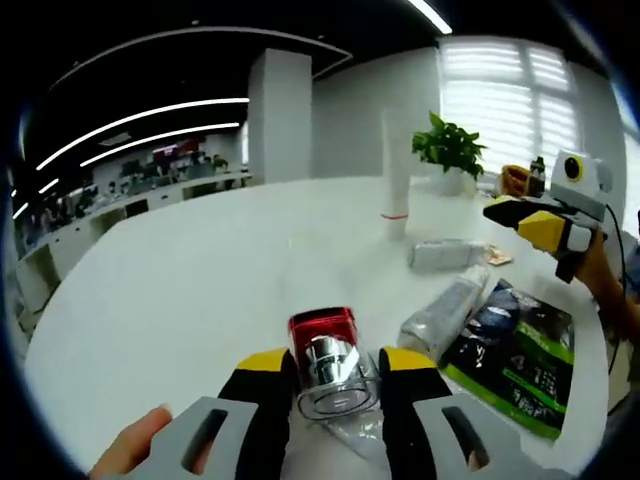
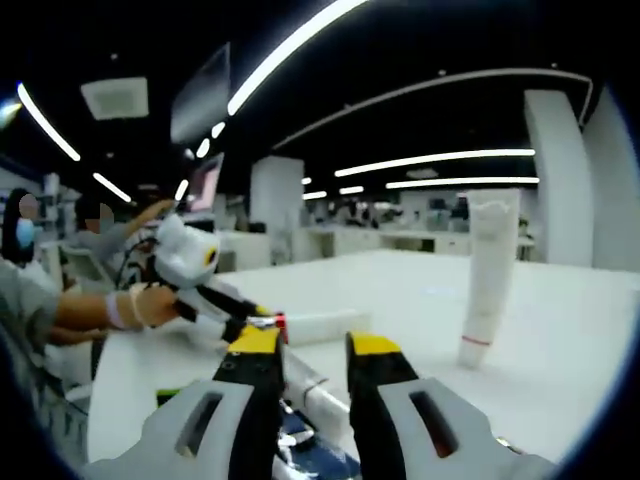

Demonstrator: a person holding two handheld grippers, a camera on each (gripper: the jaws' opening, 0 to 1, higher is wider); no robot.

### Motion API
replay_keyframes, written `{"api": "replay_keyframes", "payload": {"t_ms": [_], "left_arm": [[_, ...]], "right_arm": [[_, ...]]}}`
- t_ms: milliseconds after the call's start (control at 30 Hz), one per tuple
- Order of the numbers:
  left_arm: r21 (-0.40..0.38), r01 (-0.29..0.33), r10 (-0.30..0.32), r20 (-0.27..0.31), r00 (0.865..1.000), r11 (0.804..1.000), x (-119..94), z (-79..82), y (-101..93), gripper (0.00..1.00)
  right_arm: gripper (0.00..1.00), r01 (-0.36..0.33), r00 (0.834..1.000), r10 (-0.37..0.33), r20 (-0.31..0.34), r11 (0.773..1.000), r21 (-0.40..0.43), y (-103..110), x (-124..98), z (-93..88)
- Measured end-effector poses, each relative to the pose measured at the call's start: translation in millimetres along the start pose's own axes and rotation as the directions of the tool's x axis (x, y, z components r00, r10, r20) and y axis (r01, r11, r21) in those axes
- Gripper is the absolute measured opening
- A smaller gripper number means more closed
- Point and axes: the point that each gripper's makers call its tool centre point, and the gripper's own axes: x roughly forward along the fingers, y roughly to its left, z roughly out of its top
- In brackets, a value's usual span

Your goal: Arrange the skincare products in the storage area until every visible bottle or jar stands upright without overlapping.

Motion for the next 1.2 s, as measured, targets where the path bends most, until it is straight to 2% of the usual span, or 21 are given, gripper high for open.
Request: {"api": "replay_keyframes", "payload": {"t_ms": [233, 367, 433, 900, 1067, 1200], "left_arm": [[-0.012, -0.033, 0.032, -0.047, 0.998, 0.999, -4, -1.7, 5.5, 0.32], [-0.009, -0.038, 0.036, -0.109, 0.993, 0.999, -9, -3.6, 4.4, 0.31], [-0.037, -0.029, 0.023, -0.151, 0.988, 0.999, -13, -5.6, 1.6, 0.31], [-0.062, -0.028, 0.011, -0.268, 0.963, 0.998, -38, 18.5, -5.1, 0.31], [-0.07, -0.024, 0.002, -0.29, 0.957, 0.997, -45, 27.7, -7.2, 0.31], [-0.058, -0.02, 0.0, -0.322, 0.947, 0.998, -51, 28.3, -12.1, 0.31]], "right_arm": [[0.22, -0.014, 1.0, 0.014, 0.002, 1.0, -0.018, 10, 3, 3.7], [0.22, -0.02, 1.0, 0.02, -0.003, 0.999, -0.028, 14, 5, 3.9], [0.22, -0.024, 1.0, 0.024, -0.007, 0.999, -0.031, 16, 7, 3.1], [0.22, -0.075, 0.997, 0.074, -0.019, 0.995, -0.063, 39, 22, 5.8], [0.25, -0.08, 0.996, 0.078, -0.032, 0.992, -0.099, 44, 28, 5.0], [0.36, -0.093, 0.995, 0.087, -0.046, 0.986, -0.138, 49, 35, 3.5]]}}
